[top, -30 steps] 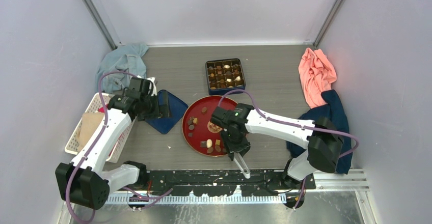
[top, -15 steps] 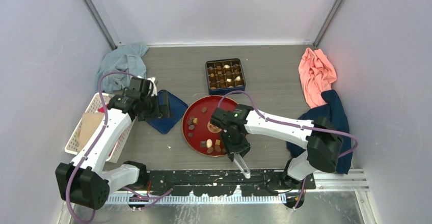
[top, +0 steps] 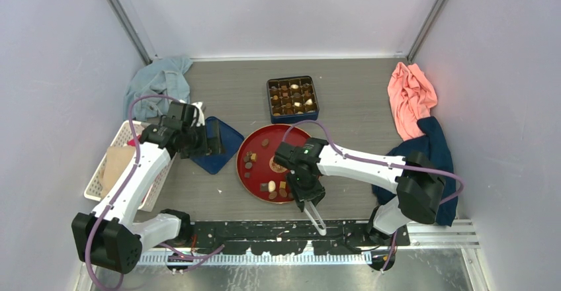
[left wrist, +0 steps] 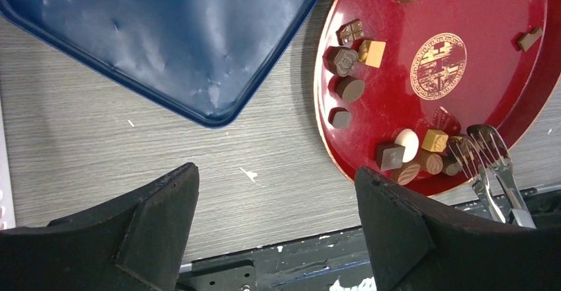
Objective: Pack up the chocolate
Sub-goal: Pick up the fake chocolate from the plate, then place the fake chocolate in the packing box.
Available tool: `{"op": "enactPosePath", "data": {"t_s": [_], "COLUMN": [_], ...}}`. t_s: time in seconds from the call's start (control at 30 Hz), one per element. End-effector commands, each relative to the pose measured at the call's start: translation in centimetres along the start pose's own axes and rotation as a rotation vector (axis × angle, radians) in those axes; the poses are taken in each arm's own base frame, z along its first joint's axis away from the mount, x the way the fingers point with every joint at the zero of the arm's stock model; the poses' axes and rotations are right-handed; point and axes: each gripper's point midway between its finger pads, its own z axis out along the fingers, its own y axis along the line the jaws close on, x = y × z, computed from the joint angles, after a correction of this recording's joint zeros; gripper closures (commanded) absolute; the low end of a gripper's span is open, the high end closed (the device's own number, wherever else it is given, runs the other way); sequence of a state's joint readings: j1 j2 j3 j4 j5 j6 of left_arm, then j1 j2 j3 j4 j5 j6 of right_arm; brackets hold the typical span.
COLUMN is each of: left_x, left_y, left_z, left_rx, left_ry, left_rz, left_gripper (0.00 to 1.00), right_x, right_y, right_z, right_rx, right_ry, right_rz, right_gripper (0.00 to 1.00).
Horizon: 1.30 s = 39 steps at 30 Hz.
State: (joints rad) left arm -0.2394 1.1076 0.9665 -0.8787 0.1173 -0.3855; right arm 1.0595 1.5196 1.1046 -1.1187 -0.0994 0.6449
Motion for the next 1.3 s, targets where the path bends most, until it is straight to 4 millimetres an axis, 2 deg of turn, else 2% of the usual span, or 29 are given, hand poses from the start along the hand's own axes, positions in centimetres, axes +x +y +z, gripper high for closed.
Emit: {"op": "enactPosePath", "data": {"t_s": [0.0,0.27,0.43,0.63,0.83,1.03,1.27], "left_x": [-1.0,-1.1,-1.2,-1.5,-1.4,-1.5,-2.0], "left_y": [-1.0,-0.9,-0.8,-0.3,-0.3,-1.0,-1.0], "left_z": [-0.8,-1.1,-1.4,-1.7,-1.5,-1.2,-0.9], "left_rx": [0.06,0.056,0.05,0.018,0.016,0.046,0.042], "left_ry": [-0.06,-0.076,-0.085,-0.097,-0.079,-0.06,-0.059], "left_rz": [0.008,0.009,0.013,0.027,0.017,0.009,0.021], "left_gripper": [0.12,0.12,0.12,0.12,0.12,0.12,0.12], "right_x": [0.3,-0.5,-1.9,-3.6,-6.0,-9.5,-13.5], "right_y": [-0.1,0.0,0.3,0.4,-1.7,-4.4,-7.6], "right_z": [0.5,-0.1,-1.6,-3.4,-5.1,-7.3,-8.5], "right_rx": [0.0,0.015,0.019,0.017,0.064,0.06,0.057], "right_ry": [0.009,-0.02,-0.076,-0.139,-0.193,-0.239,-0.251], "right_rz": [-0.025,-0.039,-0.041,-0.037,-0.02,0.052,0.126], "right_gripper": [0.56,0.64,0.73,0.75,0.76,0.76,0.76]}}
